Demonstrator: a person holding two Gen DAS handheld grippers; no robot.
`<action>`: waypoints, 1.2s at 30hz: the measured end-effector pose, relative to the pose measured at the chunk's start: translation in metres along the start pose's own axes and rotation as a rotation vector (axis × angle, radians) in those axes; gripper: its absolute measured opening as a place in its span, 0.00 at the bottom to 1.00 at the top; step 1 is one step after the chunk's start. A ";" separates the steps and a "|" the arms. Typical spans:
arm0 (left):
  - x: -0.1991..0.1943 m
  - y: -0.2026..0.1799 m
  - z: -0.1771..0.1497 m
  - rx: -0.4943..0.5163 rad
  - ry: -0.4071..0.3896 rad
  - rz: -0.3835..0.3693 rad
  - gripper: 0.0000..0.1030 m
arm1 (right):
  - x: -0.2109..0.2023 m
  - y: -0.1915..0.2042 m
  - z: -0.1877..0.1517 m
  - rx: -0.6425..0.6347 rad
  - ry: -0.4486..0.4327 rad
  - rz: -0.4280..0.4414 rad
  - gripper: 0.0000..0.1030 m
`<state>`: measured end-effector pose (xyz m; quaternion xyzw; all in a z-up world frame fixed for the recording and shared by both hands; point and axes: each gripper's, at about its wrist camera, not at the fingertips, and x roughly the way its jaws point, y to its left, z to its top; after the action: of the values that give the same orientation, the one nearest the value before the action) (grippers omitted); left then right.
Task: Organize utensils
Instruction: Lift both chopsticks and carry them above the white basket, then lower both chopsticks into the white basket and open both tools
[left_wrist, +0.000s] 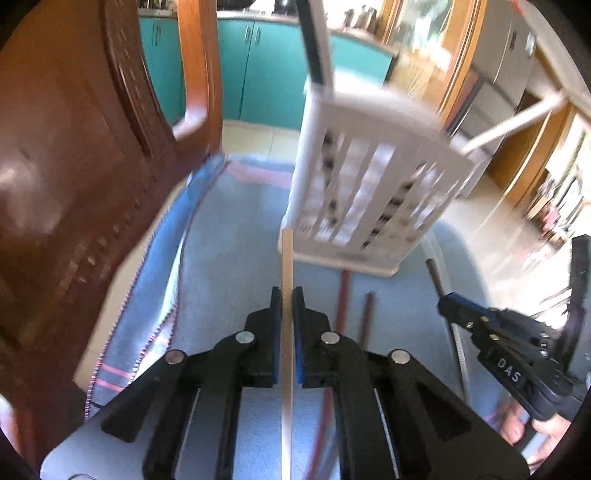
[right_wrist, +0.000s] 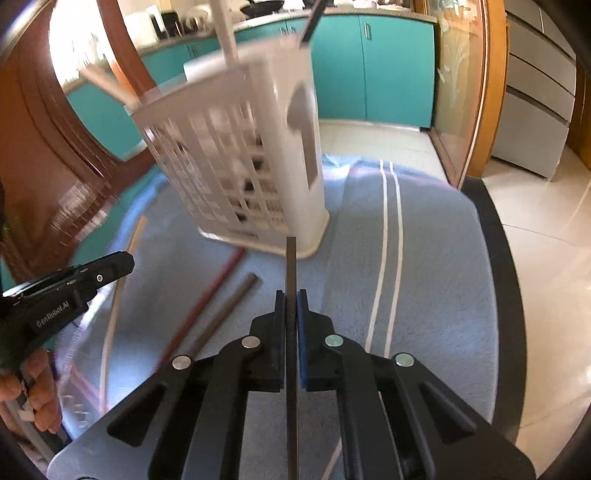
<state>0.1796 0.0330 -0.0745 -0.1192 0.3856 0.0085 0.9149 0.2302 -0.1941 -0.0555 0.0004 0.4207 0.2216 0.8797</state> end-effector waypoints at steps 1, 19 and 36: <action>-0.012 0.000 0.004 0.002 -0.026 -0.027 0.07 | -0.010 -0.002 0.003 0.007 -0.019 0.033 0.06; -0.199 -0.027 0.098 -0.049 -0.622 -0.151 0.07 | -0.195 -0.008 0.092 0.082 -0.545 0.382 0.06; -0.141 0.000 0.126 -0.227 -0.713 -0.089 0.07 | -0.108 -0.003 0.127 0.078 -0.621 0.075 0.06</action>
<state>0.1693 0.0720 0.1106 -0.2261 0.0340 0.0524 0.9721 0.2667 -0.2150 0.1060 0.1173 0.1398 0.2267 0.9567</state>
